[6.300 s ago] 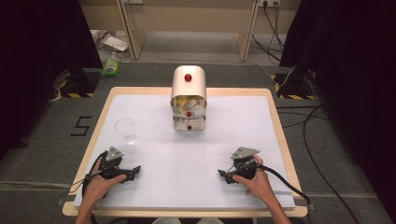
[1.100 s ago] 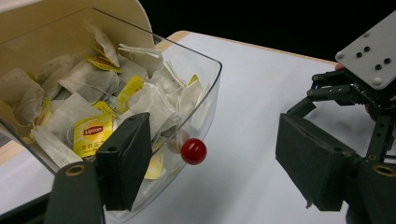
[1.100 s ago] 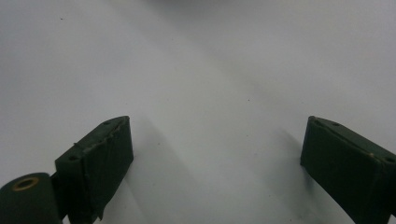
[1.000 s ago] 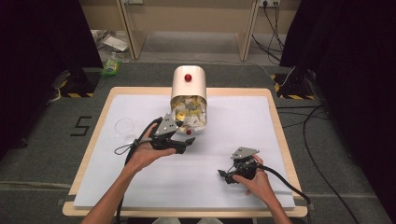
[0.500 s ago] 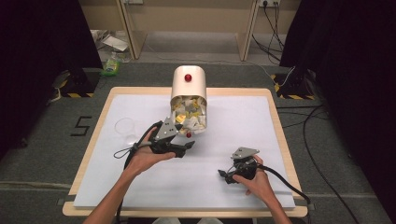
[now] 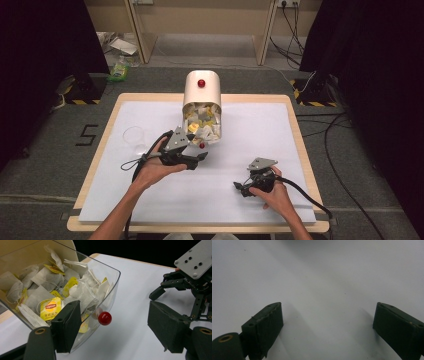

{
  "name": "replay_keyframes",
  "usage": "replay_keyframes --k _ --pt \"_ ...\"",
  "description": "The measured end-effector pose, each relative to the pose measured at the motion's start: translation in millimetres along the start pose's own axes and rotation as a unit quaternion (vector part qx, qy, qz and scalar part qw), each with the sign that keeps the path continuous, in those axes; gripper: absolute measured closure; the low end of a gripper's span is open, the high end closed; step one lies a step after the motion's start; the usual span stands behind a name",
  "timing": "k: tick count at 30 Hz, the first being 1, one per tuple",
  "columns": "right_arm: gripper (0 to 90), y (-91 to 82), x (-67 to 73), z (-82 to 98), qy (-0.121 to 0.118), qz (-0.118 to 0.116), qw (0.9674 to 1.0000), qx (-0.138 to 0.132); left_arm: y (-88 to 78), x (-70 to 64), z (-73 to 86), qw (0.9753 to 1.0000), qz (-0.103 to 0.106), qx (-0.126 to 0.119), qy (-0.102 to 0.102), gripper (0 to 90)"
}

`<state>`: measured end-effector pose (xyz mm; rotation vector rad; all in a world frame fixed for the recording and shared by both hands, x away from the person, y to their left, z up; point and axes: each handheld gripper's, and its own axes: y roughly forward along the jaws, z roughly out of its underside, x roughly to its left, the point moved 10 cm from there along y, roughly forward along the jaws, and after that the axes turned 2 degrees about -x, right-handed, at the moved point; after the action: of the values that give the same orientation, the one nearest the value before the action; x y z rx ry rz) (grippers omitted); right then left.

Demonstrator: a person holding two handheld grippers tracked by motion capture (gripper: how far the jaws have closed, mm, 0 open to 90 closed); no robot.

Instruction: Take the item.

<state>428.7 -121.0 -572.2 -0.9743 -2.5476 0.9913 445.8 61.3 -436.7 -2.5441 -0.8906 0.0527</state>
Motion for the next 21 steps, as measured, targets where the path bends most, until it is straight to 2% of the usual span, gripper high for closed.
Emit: replay_keyframes --k 5,10,14,21 --pt "9.8 0.0 0.0 0.0 0.000 0.000 1.0000 0.000 1.4 0.6 -5.2 1.0000 0.004 -0.002 -0.004 25.9" --pt "9.8 0.0 0.1 -0.1 0.001 0.000 1.0000 0.000 -1.1 4.9 -18.5 0.9998 0.007 -0.015 -0.007 25.6" --pt "9.8 0.0 0.2 -0.1 0.001 0.000 1.0000 0.000 -1.5 11.1 -27.4 0.9997 0.002 -0.019 -0.012 26.3" --pt "9.8 0.1 -0.1 -0.2 0.000 0.000 1.0000 -0.001 4.7 22.0 -33.1 0.9994 -0.016 -0.018 -0.024 30.6"
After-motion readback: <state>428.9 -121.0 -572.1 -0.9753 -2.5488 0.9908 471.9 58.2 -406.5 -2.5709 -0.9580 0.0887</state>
